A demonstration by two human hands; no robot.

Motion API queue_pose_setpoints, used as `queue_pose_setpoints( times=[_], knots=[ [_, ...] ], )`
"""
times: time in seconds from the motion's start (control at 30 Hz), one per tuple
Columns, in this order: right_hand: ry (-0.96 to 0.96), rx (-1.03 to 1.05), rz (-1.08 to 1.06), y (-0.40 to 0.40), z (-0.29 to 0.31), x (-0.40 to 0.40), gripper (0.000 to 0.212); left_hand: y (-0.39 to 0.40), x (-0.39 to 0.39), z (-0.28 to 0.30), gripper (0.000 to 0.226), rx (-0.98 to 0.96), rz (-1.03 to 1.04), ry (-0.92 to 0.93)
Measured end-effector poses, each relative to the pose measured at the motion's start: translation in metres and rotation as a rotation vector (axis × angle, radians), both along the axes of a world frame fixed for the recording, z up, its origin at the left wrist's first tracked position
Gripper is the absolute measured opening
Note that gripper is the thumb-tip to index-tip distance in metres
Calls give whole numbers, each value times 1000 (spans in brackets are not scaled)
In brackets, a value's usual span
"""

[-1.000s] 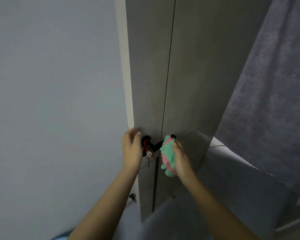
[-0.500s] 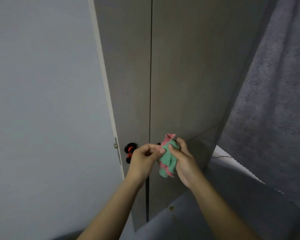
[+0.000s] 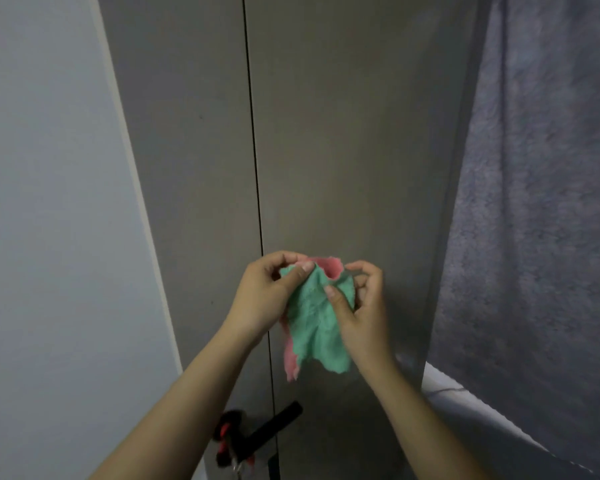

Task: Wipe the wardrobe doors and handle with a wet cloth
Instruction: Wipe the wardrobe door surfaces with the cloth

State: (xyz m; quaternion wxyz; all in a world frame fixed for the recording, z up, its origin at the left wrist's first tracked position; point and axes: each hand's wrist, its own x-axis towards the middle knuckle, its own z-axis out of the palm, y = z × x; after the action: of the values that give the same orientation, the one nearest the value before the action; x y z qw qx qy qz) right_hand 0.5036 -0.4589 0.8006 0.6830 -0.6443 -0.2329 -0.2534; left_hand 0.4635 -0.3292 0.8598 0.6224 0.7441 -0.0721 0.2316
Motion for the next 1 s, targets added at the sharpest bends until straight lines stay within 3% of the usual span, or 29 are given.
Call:
queue_pose_setpoints(
  times=[0.2,0.33,0.43,0.6,0.73,1.0],
  knots=[
    [-331,56,-575,13,34,31,37,-21,41,70,9,38,-131,14],
    [-545,68,-744,18,56,43,34,-38,63,101,10,-7,-187,69],
    [-651,66,-680,18,72,66,36,-47,80,120,10,-47,-215,74],
    [-668,121,-450,5,114,127,48,-71,103,159,23,-23,-194,22],
    [-732,134,-390,4,155,162,52,-83,108,194,34,96,-23,-60],
    [-900,211,-408,35,262,179,54,-92,79,261,19,190,335,-277]
  ],
)
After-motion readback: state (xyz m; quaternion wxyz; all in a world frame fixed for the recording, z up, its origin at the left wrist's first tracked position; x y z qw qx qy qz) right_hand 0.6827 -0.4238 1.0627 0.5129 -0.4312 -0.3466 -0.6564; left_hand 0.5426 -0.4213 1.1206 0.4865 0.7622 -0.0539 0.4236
